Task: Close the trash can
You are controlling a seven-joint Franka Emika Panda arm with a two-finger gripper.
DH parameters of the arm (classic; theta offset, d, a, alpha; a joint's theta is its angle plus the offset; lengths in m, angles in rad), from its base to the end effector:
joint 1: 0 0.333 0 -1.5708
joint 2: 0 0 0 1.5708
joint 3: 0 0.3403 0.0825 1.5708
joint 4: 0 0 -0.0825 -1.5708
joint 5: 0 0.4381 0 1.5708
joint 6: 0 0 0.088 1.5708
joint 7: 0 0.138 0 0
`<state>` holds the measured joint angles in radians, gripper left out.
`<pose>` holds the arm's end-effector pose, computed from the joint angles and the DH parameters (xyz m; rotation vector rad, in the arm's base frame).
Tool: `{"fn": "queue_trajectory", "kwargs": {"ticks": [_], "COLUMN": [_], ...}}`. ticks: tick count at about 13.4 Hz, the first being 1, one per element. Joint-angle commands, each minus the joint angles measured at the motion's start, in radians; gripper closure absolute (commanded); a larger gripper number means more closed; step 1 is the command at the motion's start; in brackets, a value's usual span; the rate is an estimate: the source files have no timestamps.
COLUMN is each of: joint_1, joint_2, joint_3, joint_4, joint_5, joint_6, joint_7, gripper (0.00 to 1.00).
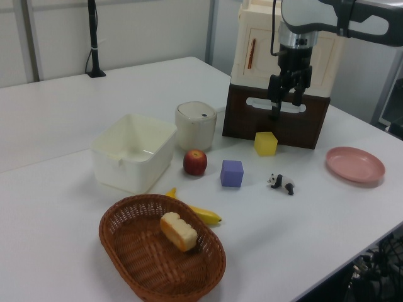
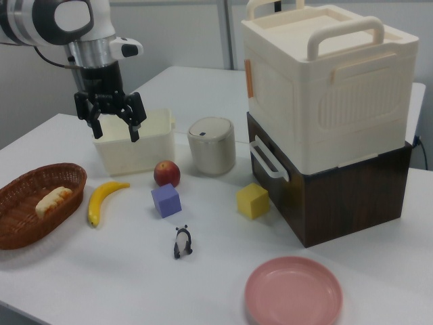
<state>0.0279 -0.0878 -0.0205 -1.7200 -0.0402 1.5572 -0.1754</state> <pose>0.5721 -0.0018 0.5906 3.0941 0.2853 -0.1212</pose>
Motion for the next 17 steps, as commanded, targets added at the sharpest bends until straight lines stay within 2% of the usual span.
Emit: {"fn": "queue_trajectory", "kwargs": {"ticks": [1,4,17], "joint_1": [0.014,0.009,0.006], "joint_2": [-0.009,-0.004,-0.001], "joint_3": [-0.009,-0.009,-0.012], "joint_4": [-0.004,0.002,0.003], "joint_5": [0.009,0.025,0.036], "joint_6": [-0.014,-0.006,-0.006], "joint_7": [-0.010,0.051,0.073], "gripper": [0.00,0.00,0.00]}}
